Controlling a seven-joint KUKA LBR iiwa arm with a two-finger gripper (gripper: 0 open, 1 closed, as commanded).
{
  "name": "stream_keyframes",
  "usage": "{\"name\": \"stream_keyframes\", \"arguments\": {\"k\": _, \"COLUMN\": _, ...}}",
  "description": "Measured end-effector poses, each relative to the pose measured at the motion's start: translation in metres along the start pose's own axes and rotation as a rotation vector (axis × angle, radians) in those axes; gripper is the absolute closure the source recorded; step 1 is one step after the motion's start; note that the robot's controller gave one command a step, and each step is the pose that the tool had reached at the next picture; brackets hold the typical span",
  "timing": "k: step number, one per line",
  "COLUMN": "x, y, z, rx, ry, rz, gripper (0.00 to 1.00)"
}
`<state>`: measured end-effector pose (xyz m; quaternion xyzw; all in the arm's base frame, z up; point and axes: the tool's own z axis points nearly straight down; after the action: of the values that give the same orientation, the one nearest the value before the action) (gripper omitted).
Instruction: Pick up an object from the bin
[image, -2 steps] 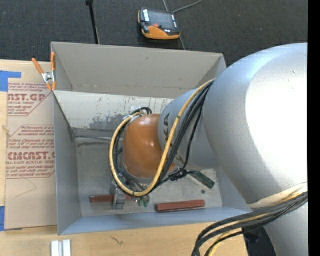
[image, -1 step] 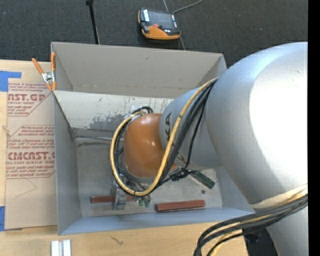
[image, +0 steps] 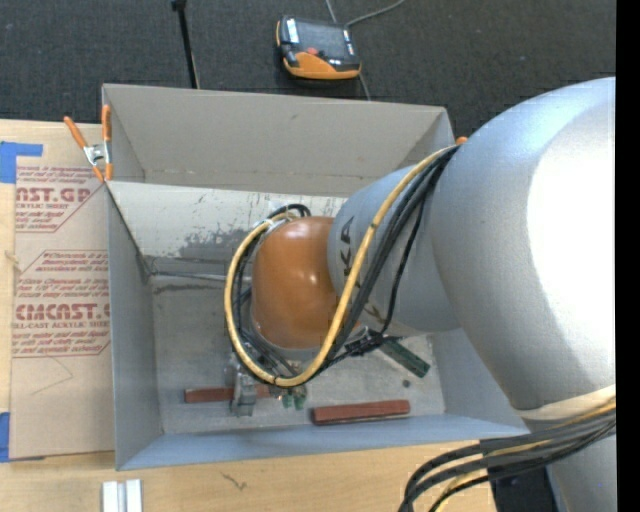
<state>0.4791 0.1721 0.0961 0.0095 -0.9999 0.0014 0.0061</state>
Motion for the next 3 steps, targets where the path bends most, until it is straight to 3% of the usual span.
{"name": "stream_keyframes", "arguments": {"k": 3, "x": -0.002, "y": 0.001, "z": -0.052, "rx": -0.004, "ry": -0.012, "rz": 0.0, "gripper": 1.0}}
